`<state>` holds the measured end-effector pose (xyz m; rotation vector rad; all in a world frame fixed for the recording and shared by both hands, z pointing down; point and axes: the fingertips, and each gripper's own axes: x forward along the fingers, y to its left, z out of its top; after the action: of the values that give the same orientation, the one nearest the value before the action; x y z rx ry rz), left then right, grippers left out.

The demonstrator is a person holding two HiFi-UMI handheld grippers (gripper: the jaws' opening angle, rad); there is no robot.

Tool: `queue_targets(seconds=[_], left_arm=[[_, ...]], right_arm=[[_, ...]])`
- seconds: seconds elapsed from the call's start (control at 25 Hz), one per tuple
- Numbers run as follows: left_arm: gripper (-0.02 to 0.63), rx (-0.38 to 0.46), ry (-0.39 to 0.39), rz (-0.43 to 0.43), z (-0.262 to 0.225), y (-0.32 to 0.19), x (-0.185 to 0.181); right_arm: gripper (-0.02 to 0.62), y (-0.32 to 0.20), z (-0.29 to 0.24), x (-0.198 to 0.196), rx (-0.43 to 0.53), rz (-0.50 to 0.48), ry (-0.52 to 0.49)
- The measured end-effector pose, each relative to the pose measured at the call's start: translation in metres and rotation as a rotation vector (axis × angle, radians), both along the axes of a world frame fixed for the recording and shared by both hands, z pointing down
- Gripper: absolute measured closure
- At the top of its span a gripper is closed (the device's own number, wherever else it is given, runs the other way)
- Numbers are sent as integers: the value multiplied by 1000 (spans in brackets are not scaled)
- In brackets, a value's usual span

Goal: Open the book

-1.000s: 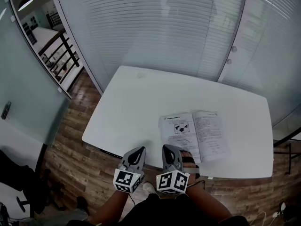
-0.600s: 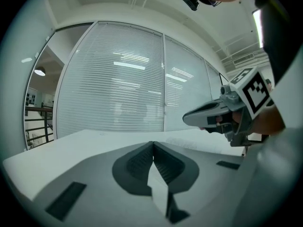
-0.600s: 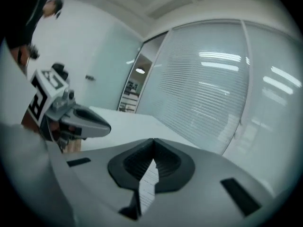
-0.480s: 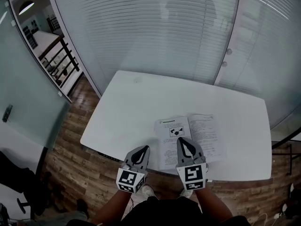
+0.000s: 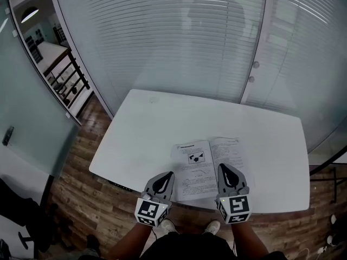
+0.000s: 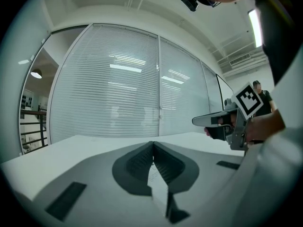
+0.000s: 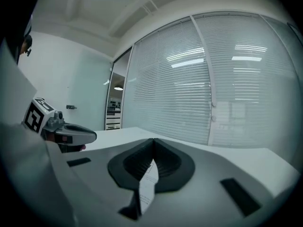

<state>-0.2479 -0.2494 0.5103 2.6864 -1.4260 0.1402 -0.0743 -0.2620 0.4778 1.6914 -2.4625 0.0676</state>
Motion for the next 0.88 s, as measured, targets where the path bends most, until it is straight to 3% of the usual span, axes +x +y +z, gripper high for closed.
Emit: queue_targets(seconds=[0.2, 0.4, 0.6, 0.88], left_arm=[[595, -32, -12, 25, 2, 3, 18], [595, 35, -7, 39, -12, 1, 31], [595, 47, 4, 65, -15, 0, 42], [595, 58, 6, 86, -17, -1, 51]], right_arm=[[589, 8, 1, 12, 10, -6, 2], [589, 12, 0, 23, 21, 3, -4], [591, 16, -5, 28, 30, -23, -38], [591, 16, -4, 34, 32, -8, -12]])
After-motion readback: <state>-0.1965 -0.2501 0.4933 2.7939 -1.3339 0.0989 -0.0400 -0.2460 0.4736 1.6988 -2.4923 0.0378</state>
